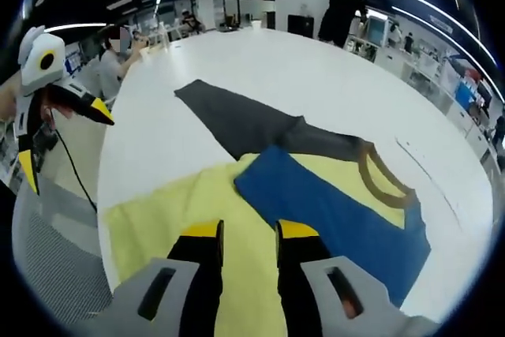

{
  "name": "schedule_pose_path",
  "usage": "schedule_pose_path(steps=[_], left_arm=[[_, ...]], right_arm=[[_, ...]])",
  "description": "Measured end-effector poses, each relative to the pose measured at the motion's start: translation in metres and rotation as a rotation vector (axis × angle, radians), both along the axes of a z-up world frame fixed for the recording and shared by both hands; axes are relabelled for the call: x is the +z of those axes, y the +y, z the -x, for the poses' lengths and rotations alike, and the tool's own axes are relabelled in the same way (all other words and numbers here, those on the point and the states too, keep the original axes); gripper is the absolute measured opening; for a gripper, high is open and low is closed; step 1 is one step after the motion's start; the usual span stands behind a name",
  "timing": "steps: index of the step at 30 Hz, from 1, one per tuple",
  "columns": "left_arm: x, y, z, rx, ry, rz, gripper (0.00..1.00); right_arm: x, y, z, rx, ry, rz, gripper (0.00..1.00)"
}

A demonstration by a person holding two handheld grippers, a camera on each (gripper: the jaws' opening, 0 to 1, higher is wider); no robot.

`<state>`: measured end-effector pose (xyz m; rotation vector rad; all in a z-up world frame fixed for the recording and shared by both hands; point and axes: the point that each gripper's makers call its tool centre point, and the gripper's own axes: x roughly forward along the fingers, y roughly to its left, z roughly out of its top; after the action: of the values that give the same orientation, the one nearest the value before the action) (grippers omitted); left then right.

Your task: Fold the garment on the visible template until the final outline fits inside the template.

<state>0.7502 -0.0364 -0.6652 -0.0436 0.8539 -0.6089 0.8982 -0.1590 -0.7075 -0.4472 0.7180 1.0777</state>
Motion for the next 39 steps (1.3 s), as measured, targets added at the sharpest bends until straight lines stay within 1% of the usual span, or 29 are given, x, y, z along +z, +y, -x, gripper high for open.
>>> schedule_pose_path(steps=[4, 6, 10, 14, 16, 18, 20, 22, 26, 28, 29, 31, 34, 37, 39], left_arm=[[0.008, -0.002, 0.000, 0.004, -0.018, 0.017, 0.92], [0.011, -0.004, 0.001, 0.004, -0.026, 0.022, 0.92], [0.016, -0.006, 0.002, -0.007, -0.037, 0.010, 0.92], [0.023, -0.007, 0.001, -0.012, -0.051, 0.012, 0.92], [0.024, -0.006, 0.000, -0.010, -0.055, 0.009, 0.91], [0.024, -0.006, 0.000, -0.010, -0.050, 0.007, 0.91], [0.026, -0.008, 0.001, -0.018, -0.043, 0.000, 0.91], [0.029, -0.009, 0.001, -0.032, -0.052, -0.008, 0.92], [0.030, -0.011, -0.004, -0.026, -0.061, 0.009, 0.91], [0.030, -0.013, -0.006, -0.022, -0.064, 0.024, 0.91], [0.029, -0.013, -0.006, -0.020, -0.051, 0.030, 0.91], [0.028, -0.014, -0.006, -0.026, -0.043, 0.017, 0.91], [0.033, -0.014, -0.009, -0.032, -0.056, -0.001, 0.91], [0.039, -0.016, -0.011, -0.026, -0.072, -0.003, 0.91], [0.039, -0.016, -0.011, -0.023, -0.074, 0.003, 0.91]], right_arm=[[0.005, -0.019, 0.007, -0.033, -0.002, -0.003, 0.28], [0.010, -0.031, 0.009, -0.064, -0.004, -0.013, 0.30], [0.021, -0.058, 0.018, -0.122, -0.008, -0.037, 0.32], [0.033, -0.086, 0.024, -0.198, -0.006, -0.073, 0.35], [0.035, -0.104, 0.030, -0.224, 0.011, -0.072, 0.37], [0.037, -0.120, 0.036, -0.253, 0.008, -0.076, 0.41], [0.038, -0.135, 0.042, -0.282, 0.010, -0.088, 0.41], [0.038, -0.150, 0.050, -0.317, 0.020, -0.092, 0.41], [0.040, -0.171, 0.059, -0.364, 0.026, -0.087, 0.42], [0.046, -0.177, 0.061, -0.377, 0.017, -0.092, 0.43], [0.052, -0.179, 0.060, -0.384, -0.003, -0.110, 0.44], [0.058, -0.181, 0.058, -0.407, -0.011, -0.140, 0.45], [0.069, -0.183, 0.059, -0.424, -0.025, -0.177, 0.46], [0.073, -0.185, 0.061, -0.427, -0.032, -0.183, 0.46], [0.074, -0.186, 0.063, -0.430, -0.037, -0.187, 0.46]])
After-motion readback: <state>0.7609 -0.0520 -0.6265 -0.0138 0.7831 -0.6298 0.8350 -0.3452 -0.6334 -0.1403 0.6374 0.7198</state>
